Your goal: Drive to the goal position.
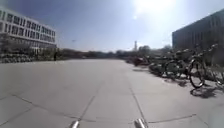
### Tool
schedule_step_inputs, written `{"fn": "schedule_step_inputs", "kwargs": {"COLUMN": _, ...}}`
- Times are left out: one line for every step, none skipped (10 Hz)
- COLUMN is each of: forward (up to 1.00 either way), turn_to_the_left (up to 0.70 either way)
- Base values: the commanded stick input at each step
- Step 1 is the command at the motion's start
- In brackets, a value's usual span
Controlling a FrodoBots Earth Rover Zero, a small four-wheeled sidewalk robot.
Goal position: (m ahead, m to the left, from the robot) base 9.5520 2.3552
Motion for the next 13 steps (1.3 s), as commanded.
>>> {"fn": "schedule_step_inputs", "kwargs": {"forward": 0.7, "turn_to_the_left": 0.0}}
{"fn": "schedule_step_inputs", "kwargs": {"forward": 0.7, "turn_to_the_left": 0.0}}
{"fn": "schedule_step_inputs", "kwargs": {"forward": 0.7, "turn_to_the_left": 0.0}}
{"fn": "schedule_step_inputs", "kwargs": {"forward": 0.7, "turn_to_the_left": 0.0}}
{"fn": "schedule_step_inputs", "kwargs": {"forward": 0.7, "turn_to_the_left": 0.0}}
{"fn": "schedule_step_inputs", "kwargs": {"forward": 0.7, "turn_to_the_left": 0.0}}
{"fn": "schedule_step_inputs", "kwargs": {"forward": 0.7, "turn_to_the_left": 0.0}}
{"fn": "schedule_step_inputs", "kwargs": {"forward": 0.7, "turn_to_the_left": 0.0}}
{"fn": "schedule_step_inputs", "kwargs": {"forward": 0.7, "turn_to_the_left": 0.0}}
{"fn": "schedule_step_inputs", "kwargs": {"forward": 0.7, "turn_to_the_left": 0.0}}
{"fn": "schedule_step_inputs", "kwargs": {"forward": 0.7, "turn_to_the_left": 0.0}}
{"fn": "schedule_step_inputs", "kwargs": {"forward": 0.7, "turn_to_the_left": 0.0}}
{"fn": "schedule_step_inputs", "kwargs": {"forward": 0.7, "turn_to_the_left": 0.0}}
